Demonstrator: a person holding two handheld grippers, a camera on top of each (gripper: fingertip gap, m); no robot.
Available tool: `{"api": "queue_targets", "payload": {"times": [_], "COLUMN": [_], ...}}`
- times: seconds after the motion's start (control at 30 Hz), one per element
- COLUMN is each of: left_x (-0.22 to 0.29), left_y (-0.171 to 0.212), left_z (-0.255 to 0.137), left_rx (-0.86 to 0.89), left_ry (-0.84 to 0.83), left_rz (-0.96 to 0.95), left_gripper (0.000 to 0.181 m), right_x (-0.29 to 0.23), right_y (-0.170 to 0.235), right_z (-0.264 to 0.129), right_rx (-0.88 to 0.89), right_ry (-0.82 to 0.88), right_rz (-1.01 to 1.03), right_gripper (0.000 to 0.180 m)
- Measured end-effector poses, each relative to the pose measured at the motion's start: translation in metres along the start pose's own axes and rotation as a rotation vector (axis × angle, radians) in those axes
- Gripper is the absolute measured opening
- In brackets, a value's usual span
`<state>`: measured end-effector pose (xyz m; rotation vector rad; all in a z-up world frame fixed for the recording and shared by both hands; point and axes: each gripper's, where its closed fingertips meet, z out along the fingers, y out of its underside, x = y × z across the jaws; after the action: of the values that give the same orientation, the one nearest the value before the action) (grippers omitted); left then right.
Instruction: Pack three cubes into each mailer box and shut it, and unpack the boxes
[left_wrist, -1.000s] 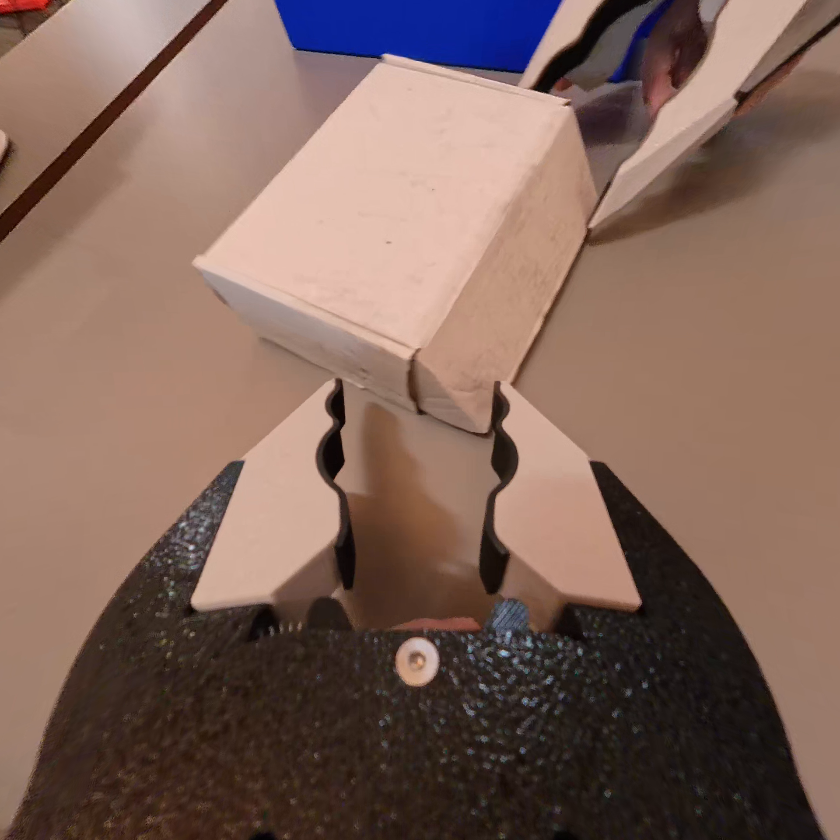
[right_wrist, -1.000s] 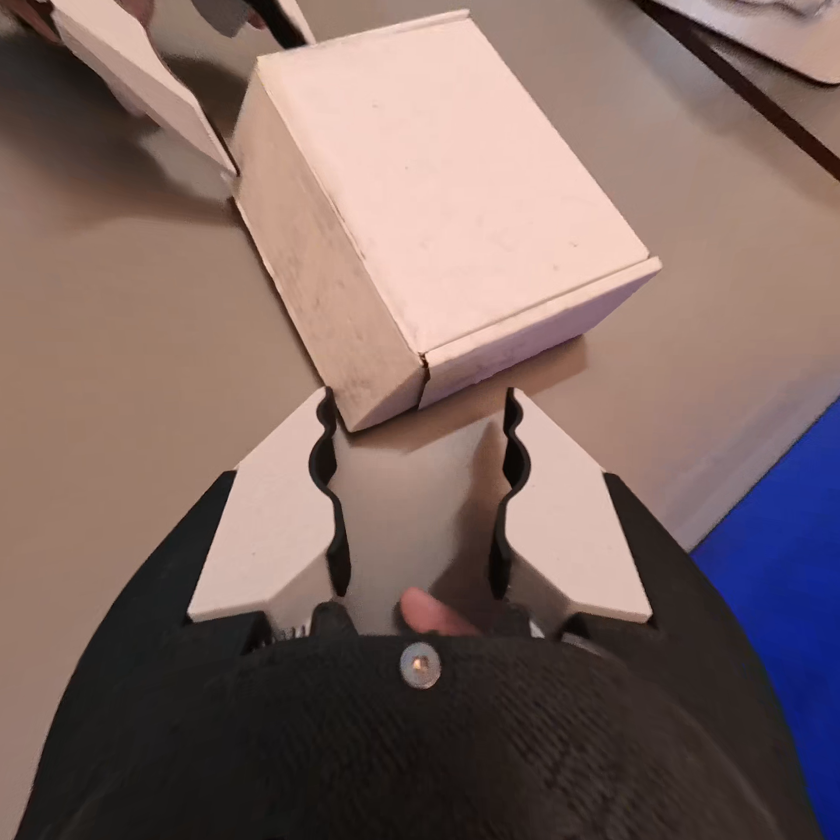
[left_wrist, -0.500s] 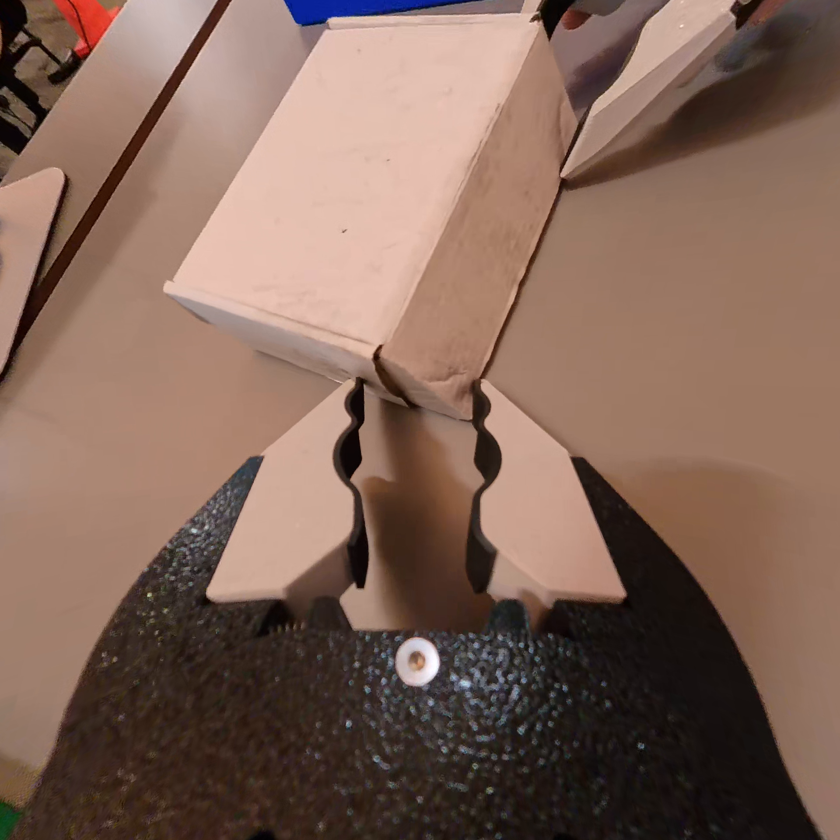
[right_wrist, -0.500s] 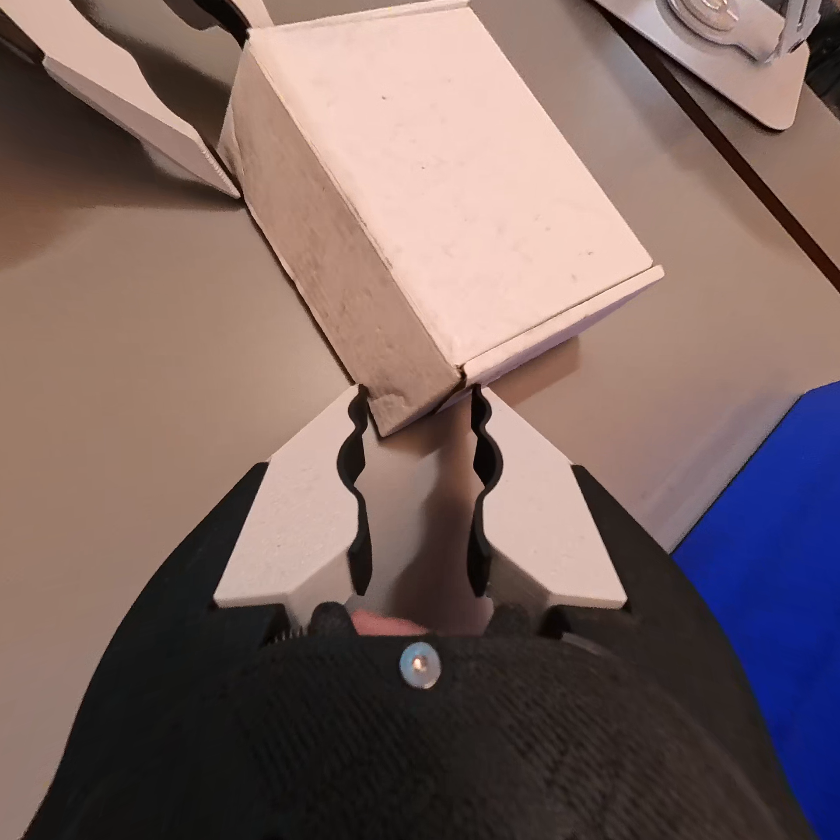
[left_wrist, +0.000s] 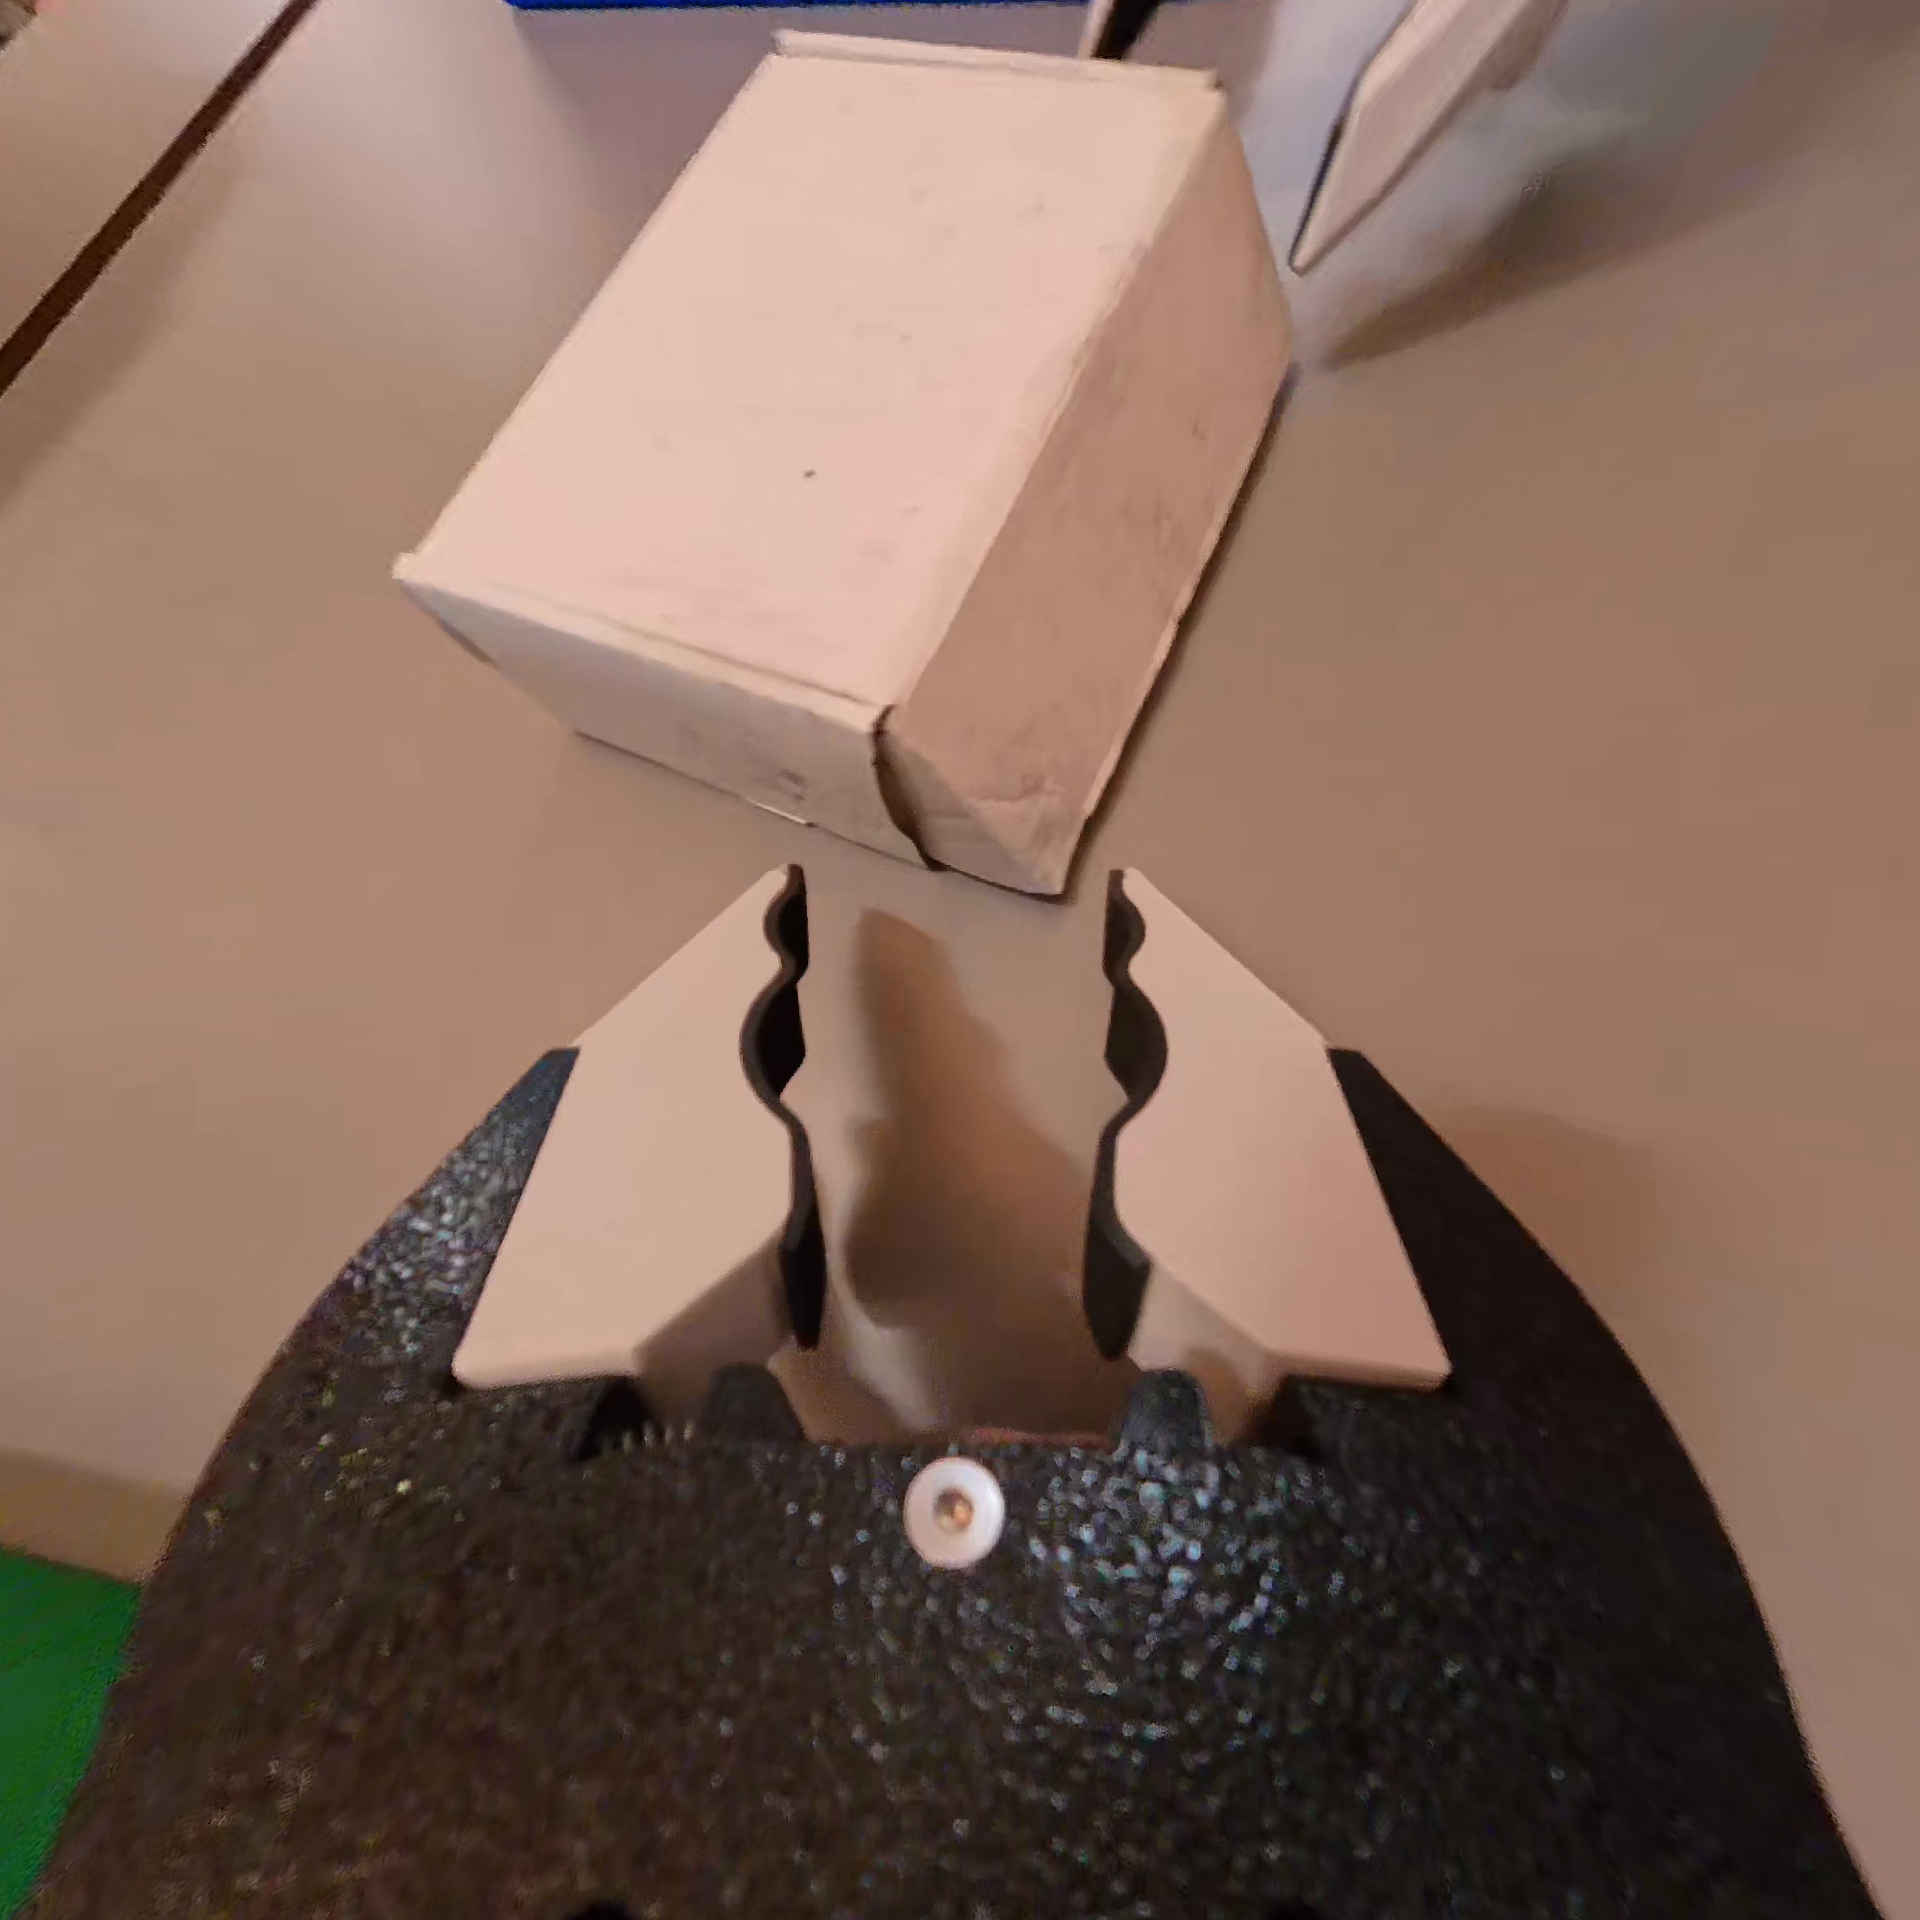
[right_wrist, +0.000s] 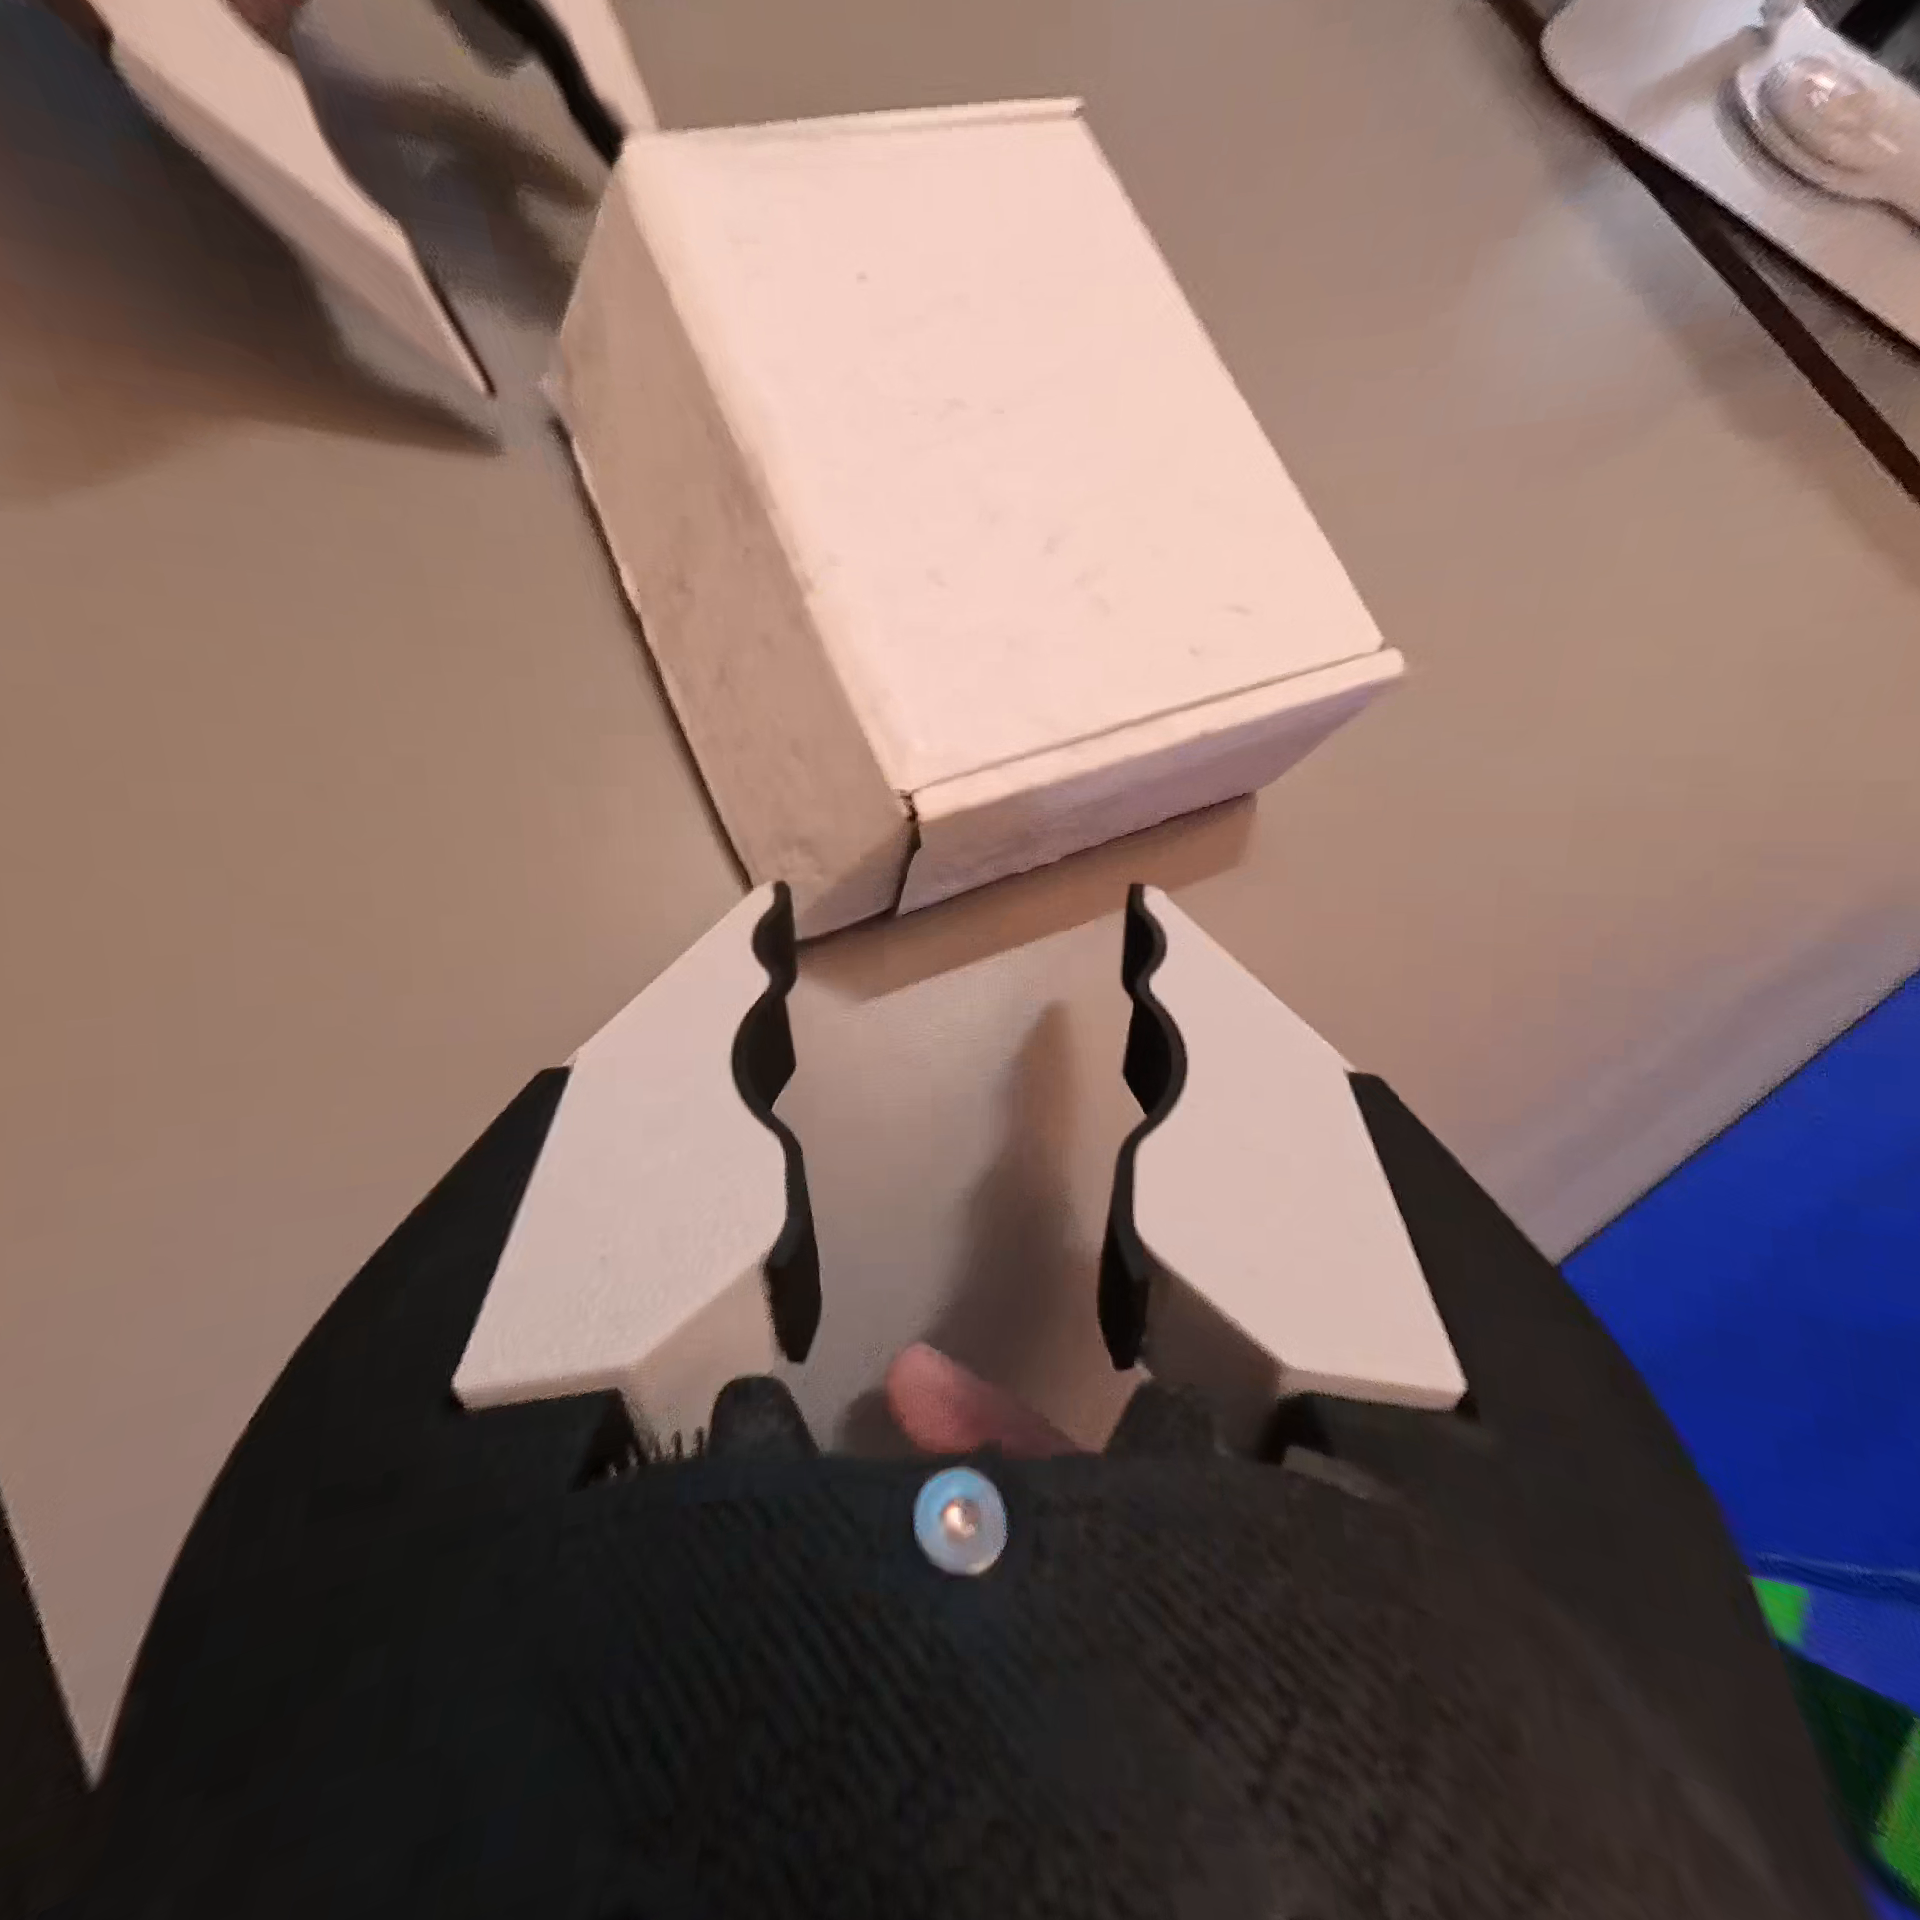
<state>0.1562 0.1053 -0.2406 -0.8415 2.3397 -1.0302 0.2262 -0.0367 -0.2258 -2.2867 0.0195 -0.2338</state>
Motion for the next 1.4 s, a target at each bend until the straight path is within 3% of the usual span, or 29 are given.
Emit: {"api": "queue_targets", "payload": {"times": [0.03, 0.2, 0.33, 0.87, 1.1, 1.17, 1.23, 1.4], "left_x": [-0.004, -0.017, -0.01, -0.023, -0.013, -0.013, -0.014, -0.014], "left_y": [-0.002, -0.013, -0.013, -0.012, -0.009, -0.008, -0.006, -0.004], "left_z": [-0.001, 0.002, 0.011, 0.021, 0.019, 0.017, 0.019, 0.022], "left_rx": [0.02, 0.112, 0.088, 0.048, 0.053, 0.054, 0.036, 0.013], "left_ry": [-0.005, 0.043, 0.113, -0.068, 0.011, 0.022, 0.04, 0.077], "left_rz": [-0.022, -0.077, -0.019, 0.143, 0.154, 0.159, 0.132, 0.1], "left_gripper": [0.055, 0.051, 0.049, 0.034, 0.046, 0.039, 0.031, 0.032], "right_x": [0.0, -0.004, -0.011, 0.006, 0.013, 0.019, 0.015, 0.017], "right_y": [-0.002, -0.004, -0.004, -0.003, -0.003, 0.0, 0.001, 0.0], "right_z": [0.0, 0.01, 0.016, 0.024, 0.023, 0.021, 0.02, 0.025], "right_rx": [0.025, 0.061, 0.075, 0.095, 0.104, 0.104, 0.105, 0.091], "right_ry": [-0.01, -0.025, -0.078, 0.002, 0.031, 0.059, 0.014, 0.004], "right_rz": [0.049, 0.054, 0.043, -0.004, -0.013, -0.016, -0.016, -0.032], "right_gripper": [0.063, 0.066, 0.047, 0.034, 0.035, 0.047, 0.038, 0.041]}}
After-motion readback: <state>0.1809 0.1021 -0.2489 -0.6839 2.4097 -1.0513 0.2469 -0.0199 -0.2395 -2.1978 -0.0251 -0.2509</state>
